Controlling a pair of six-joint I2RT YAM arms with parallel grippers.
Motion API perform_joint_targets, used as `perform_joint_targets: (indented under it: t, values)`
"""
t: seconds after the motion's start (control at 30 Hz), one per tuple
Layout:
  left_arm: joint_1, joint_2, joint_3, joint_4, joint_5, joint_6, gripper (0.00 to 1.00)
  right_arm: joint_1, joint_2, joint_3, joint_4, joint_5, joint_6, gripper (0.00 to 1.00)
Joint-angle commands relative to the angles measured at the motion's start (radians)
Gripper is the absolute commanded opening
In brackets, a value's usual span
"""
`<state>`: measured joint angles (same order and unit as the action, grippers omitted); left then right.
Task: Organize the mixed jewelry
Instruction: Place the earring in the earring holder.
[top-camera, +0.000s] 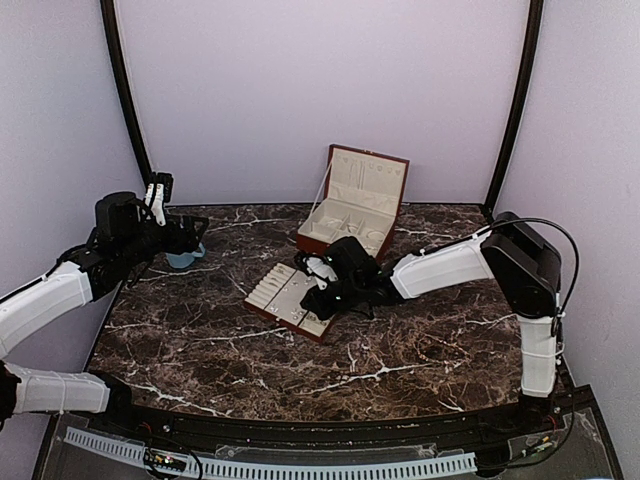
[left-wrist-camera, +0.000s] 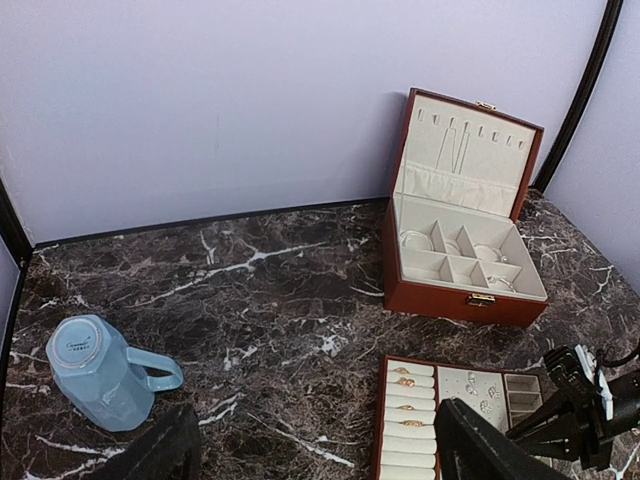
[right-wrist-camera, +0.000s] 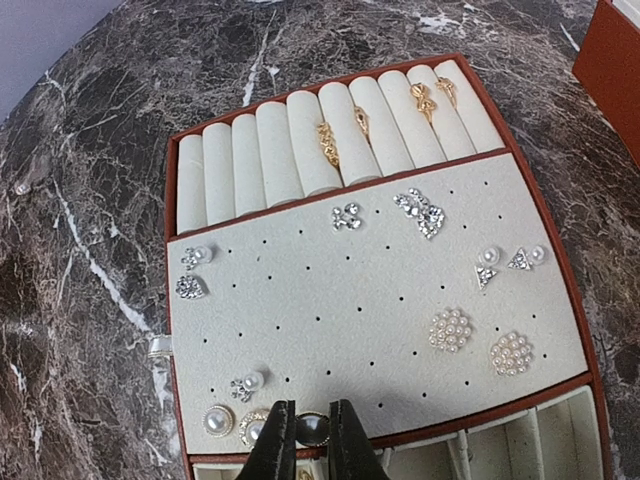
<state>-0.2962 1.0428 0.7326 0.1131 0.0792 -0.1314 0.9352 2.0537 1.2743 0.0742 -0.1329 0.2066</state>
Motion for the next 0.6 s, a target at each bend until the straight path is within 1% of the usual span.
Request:
perform_joint_targets:
  t: [0.0, 0.57]
  values:
    - [0.005, -0.006, 0.026, -0.003, 0.008, 0.008, 0.83, 0.007, 0.008, 0.016, 0.016, 0.028, -0.007, 0.09]
    - [0.005, -0.01, 0.024, 0.0, 0.005, 0.007, 0.83, 0.007, 0.019, 0.016, 0.023, 0.05, -0.004, 0.09]
